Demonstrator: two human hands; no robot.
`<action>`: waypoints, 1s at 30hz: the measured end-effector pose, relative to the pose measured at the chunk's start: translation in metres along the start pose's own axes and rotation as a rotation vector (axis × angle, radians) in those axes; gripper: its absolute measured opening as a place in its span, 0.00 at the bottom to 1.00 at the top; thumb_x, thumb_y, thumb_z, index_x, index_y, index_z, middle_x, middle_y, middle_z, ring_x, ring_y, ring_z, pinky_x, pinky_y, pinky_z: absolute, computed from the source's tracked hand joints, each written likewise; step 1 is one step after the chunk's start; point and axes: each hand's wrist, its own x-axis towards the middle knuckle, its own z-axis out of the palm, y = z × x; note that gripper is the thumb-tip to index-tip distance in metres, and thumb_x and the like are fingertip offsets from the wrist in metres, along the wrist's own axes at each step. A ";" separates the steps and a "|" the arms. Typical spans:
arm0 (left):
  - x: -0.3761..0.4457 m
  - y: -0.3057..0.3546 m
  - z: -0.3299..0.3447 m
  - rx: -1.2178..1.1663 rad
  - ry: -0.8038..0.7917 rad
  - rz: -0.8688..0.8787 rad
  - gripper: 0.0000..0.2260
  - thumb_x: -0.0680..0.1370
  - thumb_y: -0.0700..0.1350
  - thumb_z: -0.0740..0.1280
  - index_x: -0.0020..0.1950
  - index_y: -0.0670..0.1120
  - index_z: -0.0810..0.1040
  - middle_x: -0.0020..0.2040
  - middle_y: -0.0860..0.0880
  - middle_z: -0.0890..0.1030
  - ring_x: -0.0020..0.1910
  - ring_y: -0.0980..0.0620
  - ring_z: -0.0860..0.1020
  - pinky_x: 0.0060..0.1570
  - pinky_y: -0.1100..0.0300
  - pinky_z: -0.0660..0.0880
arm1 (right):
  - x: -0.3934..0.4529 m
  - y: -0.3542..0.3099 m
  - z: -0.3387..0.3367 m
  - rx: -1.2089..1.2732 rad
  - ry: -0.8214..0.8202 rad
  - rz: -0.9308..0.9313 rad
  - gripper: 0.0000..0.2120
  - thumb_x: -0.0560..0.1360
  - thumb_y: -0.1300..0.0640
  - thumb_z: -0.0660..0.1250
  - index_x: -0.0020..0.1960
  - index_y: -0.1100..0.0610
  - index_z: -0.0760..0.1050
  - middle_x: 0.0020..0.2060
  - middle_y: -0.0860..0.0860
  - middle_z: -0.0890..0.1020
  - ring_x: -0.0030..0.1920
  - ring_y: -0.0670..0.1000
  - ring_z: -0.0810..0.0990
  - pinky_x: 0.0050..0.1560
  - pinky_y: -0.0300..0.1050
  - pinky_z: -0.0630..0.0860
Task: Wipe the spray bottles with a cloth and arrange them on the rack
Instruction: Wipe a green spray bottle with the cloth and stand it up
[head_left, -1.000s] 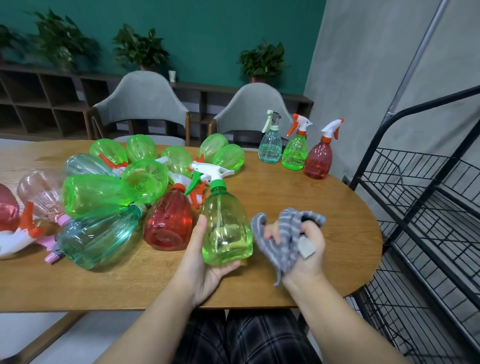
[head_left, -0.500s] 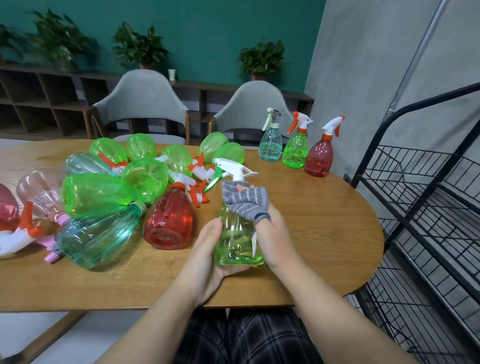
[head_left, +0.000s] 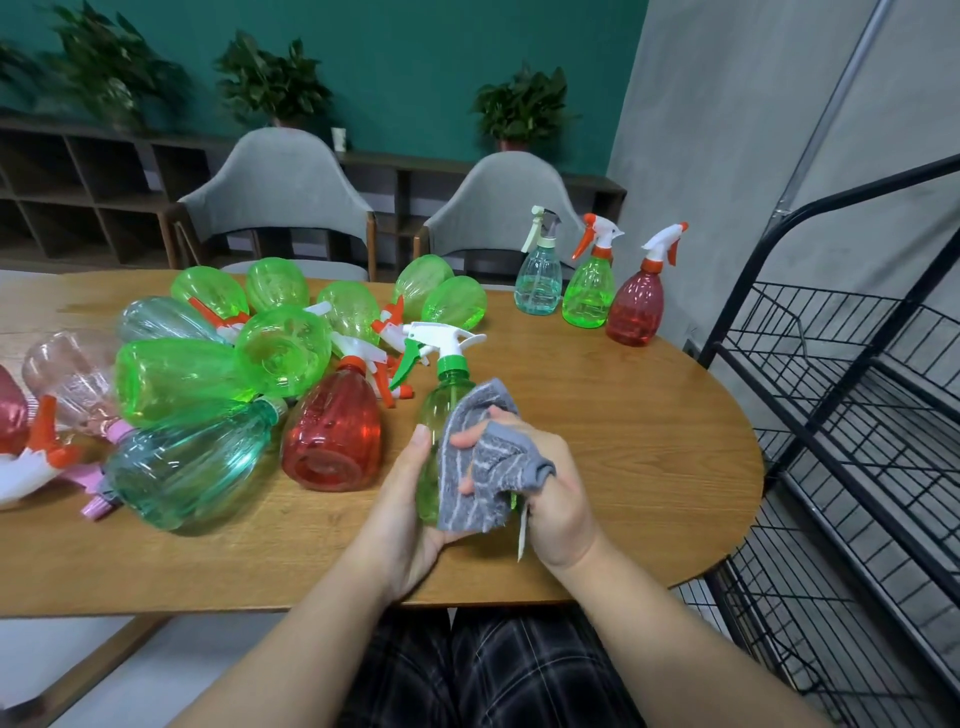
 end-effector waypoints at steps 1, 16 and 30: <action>0.001 0.000 -0.001 -0.021 0.010 0.003 0.39 0.66 0.65 0.73 0.69 0.43 0.73 0.59 0.40 0.82 0.54 0.44 0.82 0.45 0.49 0.82 | 0.000 -0.001 0.001 -0.026 -0.002 -0.021 0.06 0.67 0.59 0.67 0.39 0.54 0.83 0.38 0.49 0.84 0.48 0.47 0.80 0.59 0.34 0.67; -0.002 -0.002 -0.003 0.009 -0.039 0.013 0.26 0.69 0.56 0.67 0.63 0.44 0.77 0.55 0.40 0.83 0.51 0.42 0.83 0.40 0.49 0.81 | 0.020 -0.026 -0.017 0.587 0.472 0.439 0.08 0.75 0.54 0.64 0.47 0.58 0.77 0.39 0.51 0.84 0.43 0.50 0.82 0.48 0.46 0.76; -0.002 0.000 -0.001 -0.018 -0.051 0.027 0.28 0.77 0.63 0.52 0.61 0.47 0.81 0.58 0.41 0.83 0.54 0.46 0.83 0.54 0.45 0.79 | -0.016 -0.001 0.000 -0.151 0.021 0.016 0.22 0.73 0.39 0.62 0.49 0.56 0.83 0.54 0.53 0.83 0.59 0.52 0.79 0.69 0.43 0.62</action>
